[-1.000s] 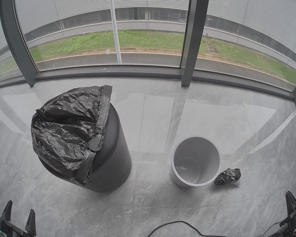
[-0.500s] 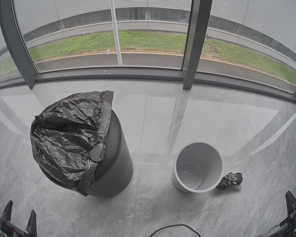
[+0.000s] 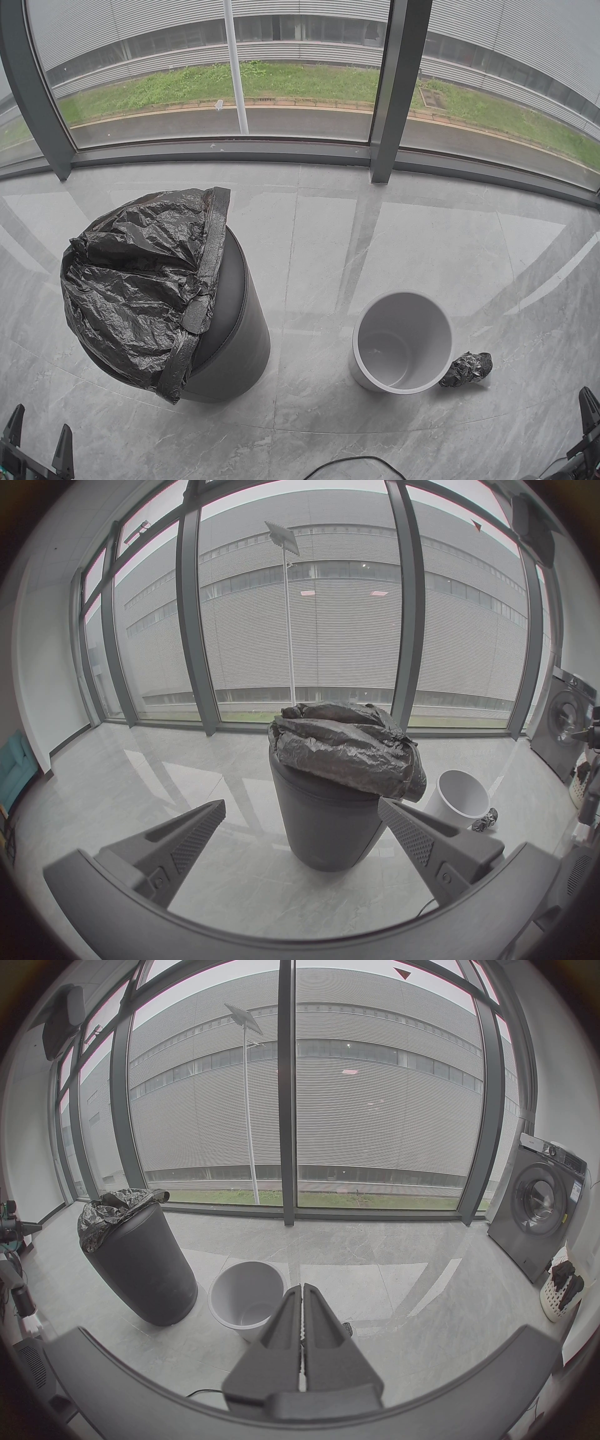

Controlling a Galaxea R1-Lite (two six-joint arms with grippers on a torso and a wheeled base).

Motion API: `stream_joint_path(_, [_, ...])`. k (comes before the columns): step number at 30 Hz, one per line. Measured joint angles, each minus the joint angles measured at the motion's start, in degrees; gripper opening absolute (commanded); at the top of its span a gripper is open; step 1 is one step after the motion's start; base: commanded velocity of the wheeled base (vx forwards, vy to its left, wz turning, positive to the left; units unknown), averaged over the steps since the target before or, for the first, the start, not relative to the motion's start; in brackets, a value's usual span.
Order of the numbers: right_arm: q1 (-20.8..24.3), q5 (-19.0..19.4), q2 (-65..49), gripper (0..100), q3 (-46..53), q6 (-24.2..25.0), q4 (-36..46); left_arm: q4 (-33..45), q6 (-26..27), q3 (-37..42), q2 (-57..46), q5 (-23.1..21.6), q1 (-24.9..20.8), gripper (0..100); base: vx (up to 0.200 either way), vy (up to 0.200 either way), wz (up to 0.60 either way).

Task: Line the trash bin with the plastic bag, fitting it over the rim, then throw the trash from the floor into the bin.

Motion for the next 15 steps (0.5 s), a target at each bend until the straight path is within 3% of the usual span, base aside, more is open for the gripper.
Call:
stream_joint_path(4, [0.00, -0.02, -0.01, 0, 0.00, -0.02, 0.00, -2.22, 0.40, -0.72, 0.20, -1.19, -0.04, 100, 0.000, 0.000, 0.00])
stream_joint_path(9, [0.00, -0.02, -0.01, 0, 0.00, -0.05, 0.00, -5.32, 0.07, -8.37, 5.18, -4.12, -0.59, 100, 0.000, 0.000, 0.00])
stream_joint_path(15, [0.00, 0.00, -0.01, 0, 0.00, -0.05, 0.02, -5.36, 0.98, -18.83, 18.30, -12.87, -4.30, 100, 0.000, 0.000, 0.00])
